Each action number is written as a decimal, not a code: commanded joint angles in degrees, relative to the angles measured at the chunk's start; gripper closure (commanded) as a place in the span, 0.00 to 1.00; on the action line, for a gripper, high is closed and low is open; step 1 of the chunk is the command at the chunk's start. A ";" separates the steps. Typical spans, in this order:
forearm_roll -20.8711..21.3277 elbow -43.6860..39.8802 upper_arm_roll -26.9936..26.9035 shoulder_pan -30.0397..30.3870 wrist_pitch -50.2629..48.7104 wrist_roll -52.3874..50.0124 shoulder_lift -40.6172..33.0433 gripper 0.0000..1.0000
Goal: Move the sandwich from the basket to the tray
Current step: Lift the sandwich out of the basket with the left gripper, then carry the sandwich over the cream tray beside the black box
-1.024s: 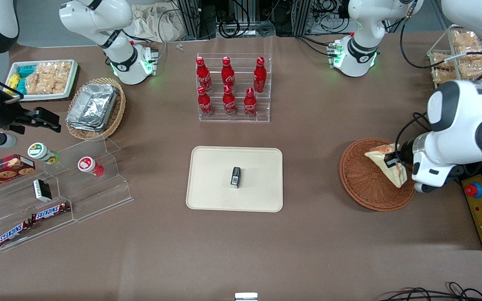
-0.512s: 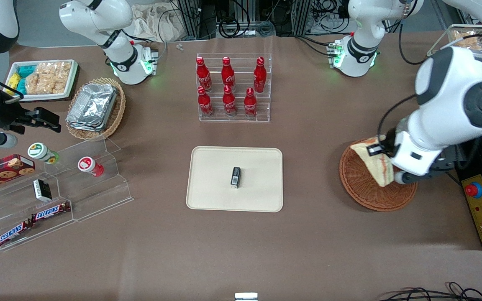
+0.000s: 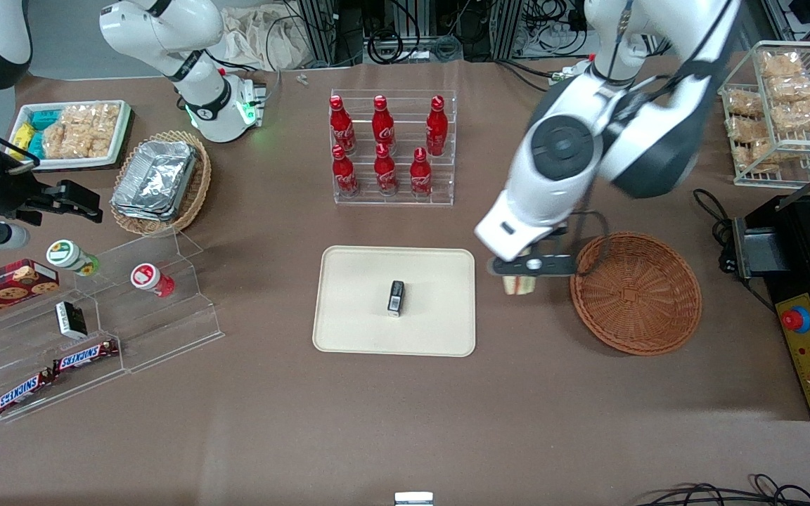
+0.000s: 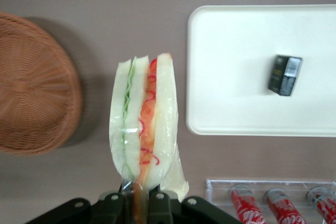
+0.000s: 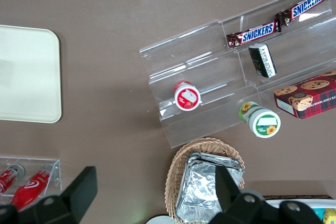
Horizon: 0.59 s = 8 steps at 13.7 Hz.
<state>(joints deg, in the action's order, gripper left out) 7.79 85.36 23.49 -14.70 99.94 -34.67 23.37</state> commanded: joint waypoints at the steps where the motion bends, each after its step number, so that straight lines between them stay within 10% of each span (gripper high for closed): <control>1: 1.26 -2.21 -0.38 -3.58 4.80 -1.11 8.51 0.95; 8: 5.22 -3.09 -0.55 -5.26 16.32 -1.11 21.88 0.95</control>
<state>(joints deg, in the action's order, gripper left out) 11.74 84.90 23.41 -18.86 114.72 -35.33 42.78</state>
